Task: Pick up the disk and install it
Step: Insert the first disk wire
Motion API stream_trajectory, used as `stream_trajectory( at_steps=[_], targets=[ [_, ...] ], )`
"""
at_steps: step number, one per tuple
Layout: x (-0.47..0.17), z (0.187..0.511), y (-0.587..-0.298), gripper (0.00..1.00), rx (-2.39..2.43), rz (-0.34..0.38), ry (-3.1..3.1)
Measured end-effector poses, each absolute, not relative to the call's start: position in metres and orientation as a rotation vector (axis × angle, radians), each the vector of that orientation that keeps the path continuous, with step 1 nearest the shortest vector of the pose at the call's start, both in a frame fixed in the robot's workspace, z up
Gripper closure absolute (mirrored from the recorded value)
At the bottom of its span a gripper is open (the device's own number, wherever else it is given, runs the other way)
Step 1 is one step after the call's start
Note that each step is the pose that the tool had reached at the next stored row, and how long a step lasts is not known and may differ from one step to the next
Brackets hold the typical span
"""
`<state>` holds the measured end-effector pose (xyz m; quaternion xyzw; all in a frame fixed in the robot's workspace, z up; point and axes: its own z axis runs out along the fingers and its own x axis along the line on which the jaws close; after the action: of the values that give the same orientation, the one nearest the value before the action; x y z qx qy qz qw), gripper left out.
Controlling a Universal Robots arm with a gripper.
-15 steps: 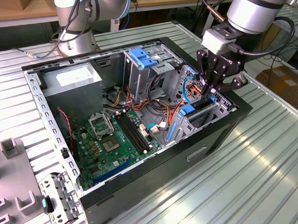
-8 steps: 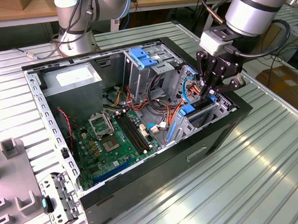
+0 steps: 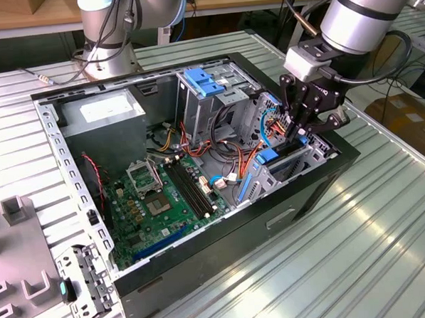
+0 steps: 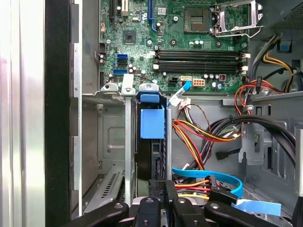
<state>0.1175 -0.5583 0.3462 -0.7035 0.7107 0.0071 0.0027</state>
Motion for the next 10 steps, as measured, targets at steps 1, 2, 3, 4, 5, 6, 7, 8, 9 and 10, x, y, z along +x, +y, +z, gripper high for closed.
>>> stream_trajectory(
  at_steps=[1,2,3,4,5,6,7,8,9,10],
  targets=[
    [0.1175,0.3462,-0.5583,0.84,-2.206,0.022,2.229],
    [0.1175,0.3461,-0.5583,0.84,-2.206,0.022,2.229],
    [0.1175,0.3463,-0.5583,0.84,-2.206,0.023,2.229],
    [0.1175,0.3467,-0.5583,0.84,-2.206,0.023,2.229],
    [0.1175,0.347,-0.5582,0.84,-2.205,0.023,2.229],
    [0.1175,0.3474,-0.5582,0.84,-2.204,0.023,2.231],
    [0.1175,0.3475,-0.5582,0.84,-2.201,0.023,2.233],
    [0.1175,0.3479,-0.5582,0.84,-2.199,0.023,2.235],
    [0.1175,0.348,-0.5582,0.84,-2.199,0.023,2.236],
    [0.1173,0.3481,-0.5583,0.84,-2.199,0.023,2.236]
  ],
)
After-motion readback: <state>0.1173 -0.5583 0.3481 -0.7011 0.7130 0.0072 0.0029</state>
